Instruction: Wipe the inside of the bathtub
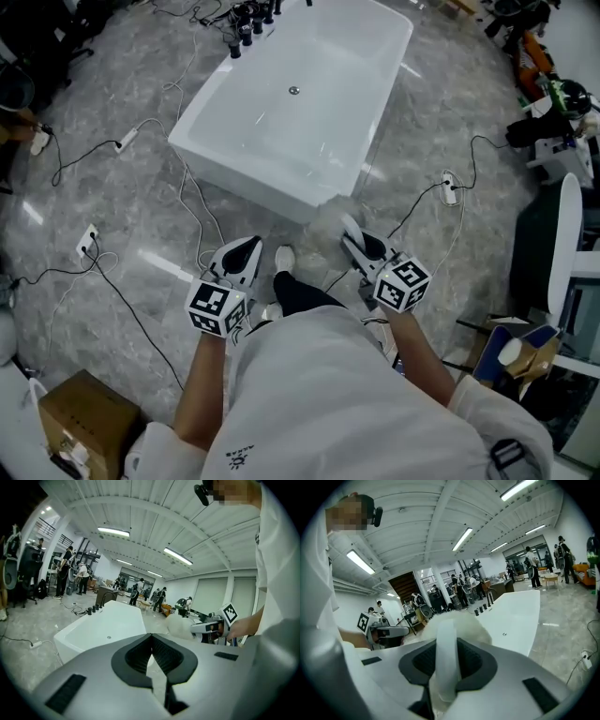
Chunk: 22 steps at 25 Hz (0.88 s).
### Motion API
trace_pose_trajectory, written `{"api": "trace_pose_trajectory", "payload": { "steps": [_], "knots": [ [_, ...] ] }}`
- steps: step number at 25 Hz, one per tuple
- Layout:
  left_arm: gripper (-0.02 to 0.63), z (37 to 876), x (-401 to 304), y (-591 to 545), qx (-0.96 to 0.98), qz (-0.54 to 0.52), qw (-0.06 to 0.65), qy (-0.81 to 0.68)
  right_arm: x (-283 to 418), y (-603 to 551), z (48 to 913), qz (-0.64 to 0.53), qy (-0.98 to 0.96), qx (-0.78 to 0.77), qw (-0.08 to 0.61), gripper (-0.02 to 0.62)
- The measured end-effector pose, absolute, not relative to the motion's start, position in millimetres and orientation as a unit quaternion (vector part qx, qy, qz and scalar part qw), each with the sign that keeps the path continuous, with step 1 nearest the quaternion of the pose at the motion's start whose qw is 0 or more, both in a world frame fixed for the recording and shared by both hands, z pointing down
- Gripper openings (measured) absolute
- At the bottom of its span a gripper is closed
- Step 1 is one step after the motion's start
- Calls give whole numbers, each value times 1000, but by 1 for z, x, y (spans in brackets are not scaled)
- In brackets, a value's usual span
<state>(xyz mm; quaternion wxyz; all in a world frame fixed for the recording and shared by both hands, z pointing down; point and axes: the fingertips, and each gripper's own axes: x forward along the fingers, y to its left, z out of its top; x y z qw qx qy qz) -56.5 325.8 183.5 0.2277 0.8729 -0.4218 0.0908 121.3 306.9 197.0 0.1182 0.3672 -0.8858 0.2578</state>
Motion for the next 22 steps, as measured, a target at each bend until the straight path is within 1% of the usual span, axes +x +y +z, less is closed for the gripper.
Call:
{"api": "trace_pose_trajectory", "payload": {
  "steps": [4, 12, 16, 22],
  "knots": [
    [11, 196, -43, 282, 873, 109, 236, -414, 127, 264, 209, 252, -890, 350, 147, 95],
    [11, 208, -20, 212, 877, 138, 247, -387, 143, 196, 231, 288, -872, 371, 135, 95],
    [11, 215, -6, 191, 888, 161, 253, -348, 150, 188, 241, 304, -860, 390, 125, 95],
    [11, 232, 17, 156, 904, 211, 236, -287, 165, 188, 268, 339, -830, 424, 129, 95]
  ]
}}
